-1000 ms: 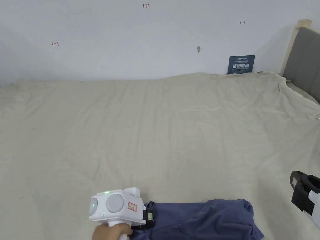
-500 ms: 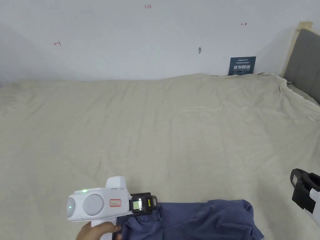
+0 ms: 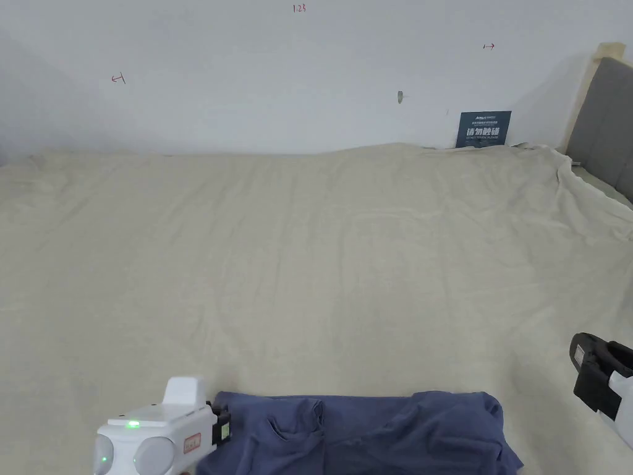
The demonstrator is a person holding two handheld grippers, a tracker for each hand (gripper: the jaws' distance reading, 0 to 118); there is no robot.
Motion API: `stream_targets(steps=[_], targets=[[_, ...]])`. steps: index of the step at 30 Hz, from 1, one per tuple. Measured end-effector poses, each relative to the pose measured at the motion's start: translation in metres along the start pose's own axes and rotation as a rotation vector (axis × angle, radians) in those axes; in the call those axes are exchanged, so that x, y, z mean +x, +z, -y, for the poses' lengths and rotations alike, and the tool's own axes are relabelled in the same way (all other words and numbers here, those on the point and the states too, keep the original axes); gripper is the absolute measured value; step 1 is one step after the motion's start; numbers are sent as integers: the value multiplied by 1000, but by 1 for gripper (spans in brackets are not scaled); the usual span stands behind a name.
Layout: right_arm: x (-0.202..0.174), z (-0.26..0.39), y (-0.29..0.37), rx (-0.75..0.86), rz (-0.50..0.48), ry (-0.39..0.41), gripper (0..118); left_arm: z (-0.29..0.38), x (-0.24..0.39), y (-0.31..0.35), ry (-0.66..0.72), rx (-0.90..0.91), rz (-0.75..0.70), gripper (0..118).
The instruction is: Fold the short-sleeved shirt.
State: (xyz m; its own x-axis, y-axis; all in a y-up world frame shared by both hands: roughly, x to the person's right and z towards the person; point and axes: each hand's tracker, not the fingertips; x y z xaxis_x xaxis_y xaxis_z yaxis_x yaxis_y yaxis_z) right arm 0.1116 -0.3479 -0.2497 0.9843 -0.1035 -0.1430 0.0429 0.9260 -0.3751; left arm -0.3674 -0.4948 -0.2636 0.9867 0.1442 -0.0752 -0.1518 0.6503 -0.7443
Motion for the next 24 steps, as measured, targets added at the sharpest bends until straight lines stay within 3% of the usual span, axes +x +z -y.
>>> stream_targets(steps=[3, 17, 24], targets=[[2, 0, 0, -10, -8, -14, 0, 18, 14, -10, -61, -34, 0, 0], [15, 7, 6, -19, 1, -50, 0, 45, 84, -15, -76, -68, 166, 0], [17, 8, 7, -19, 8, -51, 0, 30, 69, -2, -23, -66, 186, 0]])
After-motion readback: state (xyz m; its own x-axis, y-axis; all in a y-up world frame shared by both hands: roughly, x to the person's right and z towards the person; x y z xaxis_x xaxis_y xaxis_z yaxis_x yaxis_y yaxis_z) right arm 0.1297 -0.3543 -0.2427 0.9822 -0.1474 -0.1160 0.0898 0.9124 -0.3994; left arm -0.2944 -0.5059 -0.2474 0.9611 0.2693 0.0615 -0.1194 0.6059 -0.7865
